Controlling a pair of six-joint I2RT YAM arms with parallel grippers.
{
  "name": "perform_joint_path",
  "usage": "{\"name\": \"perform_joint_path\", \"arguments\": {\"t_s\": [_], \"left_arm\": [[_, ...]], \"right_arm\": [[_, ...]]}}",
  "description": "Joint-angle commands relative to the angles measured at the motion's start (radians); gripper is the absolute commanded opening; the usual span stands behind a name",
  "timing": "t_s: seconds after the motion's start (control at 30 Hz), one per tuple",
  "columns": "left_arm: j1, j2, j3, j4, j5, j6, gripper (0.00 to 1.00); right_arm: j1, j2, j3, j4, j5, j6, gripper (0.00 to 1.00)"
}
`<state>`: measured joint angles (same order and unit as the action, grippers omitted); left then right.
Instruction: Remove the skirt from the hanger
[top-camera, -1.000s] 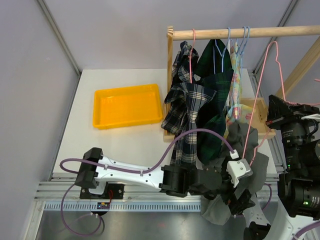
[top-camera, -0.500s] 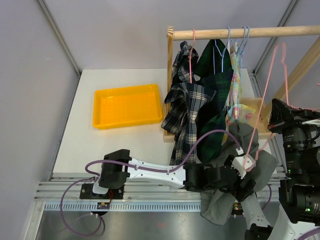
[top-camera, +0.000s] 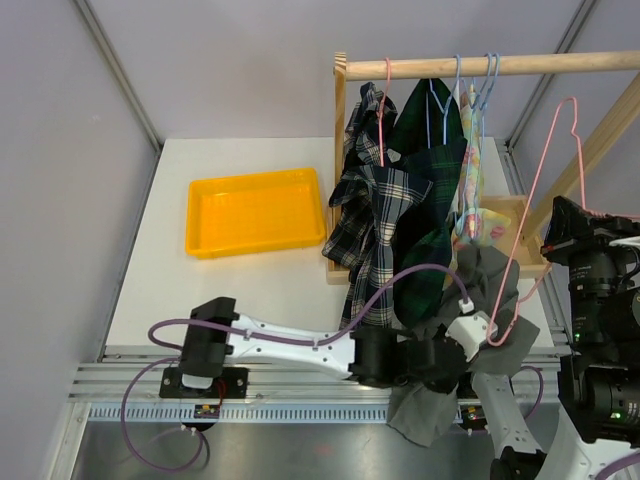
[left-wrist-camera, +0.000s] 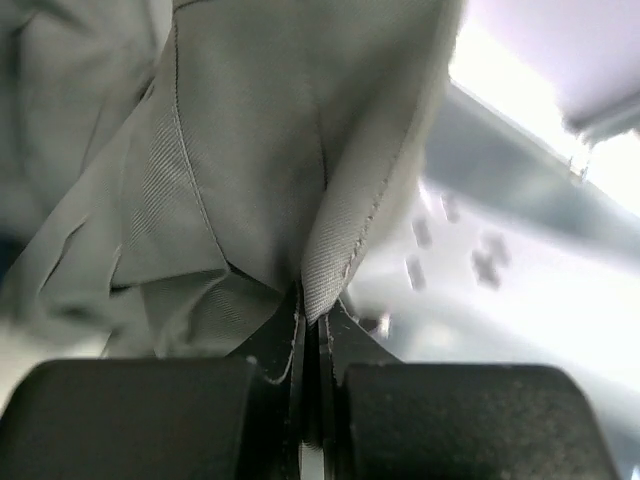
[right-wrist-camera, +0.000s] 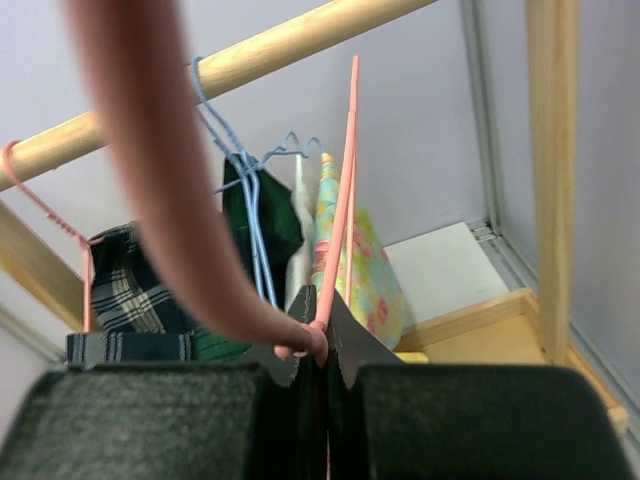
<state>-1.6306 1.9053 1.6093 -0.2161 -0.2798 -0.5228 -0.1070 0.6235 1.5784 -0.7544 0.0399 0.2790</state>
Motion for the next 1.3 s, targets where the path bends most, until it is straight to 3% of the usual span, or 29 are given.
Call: {"name": "perform_joint_path", "arguments": {"t_s": [0.0,0.13,0.27,0.4,0.43,0.67,0.93,1.07,1.17,1.27], "left_arm": [[-0.135,-0.179,0.098,-0.236,-0.143,0.044,0.0],[-0.283,-0.328,0.168,-0.474,-0.309,-0.002,0.0],[-0.402,-0.399,0.264,-0.921,-0.587,-0.156,0.0],[-0.414,-0.443,0.314,-1.271,-0.726,-0.392,0.0],[-0.413,-0.451,0.301,-1.334,-0.749,-0.376,0.0],[-0.321,-0.667,0.221,-1.324,-0.855,-0.332,0.0],[-0.099,-0.735,0.242,-1.084,-0.815,0.052,0.0],[-0.02,-0.723,0.317,-1.031,-0.768,0.202,0.0],[0.073,-0.7,0.354,-1.039,-0.773,0.277,0.0],[0.217,-0.707,0.331,-0.939,-0.719,0.41,0.0]], "right_arm": [[0.024,0.036,0.043,-0.005,0.156,-0.05,0.0],[0.033,0.091,0.077,-0.019,0.235,-0.092,0.0],[0.035,0.165,0.095,-0.004,0.272,-0.13,0.0],[0.035,0.289,0.136,0.036,0.258,-0.155,0.0],[0.035,0.318,0.179,0.041,0.259,-0.159,0.0],[0.033,0.562,0.402,0.134,0.252,-0.195,0.0],[0.03,0.837,0.659,0.167,0.268,-0.238,0.0],[0.017,0.895,0.677,0.175,0.268,-0.235,0.0],[-0.005,0.88,0.58,0.236,0.244,-0.216,0.0],[-0.039,0.849,0.459,0.294,0.206,-0.181,0.0]]}}
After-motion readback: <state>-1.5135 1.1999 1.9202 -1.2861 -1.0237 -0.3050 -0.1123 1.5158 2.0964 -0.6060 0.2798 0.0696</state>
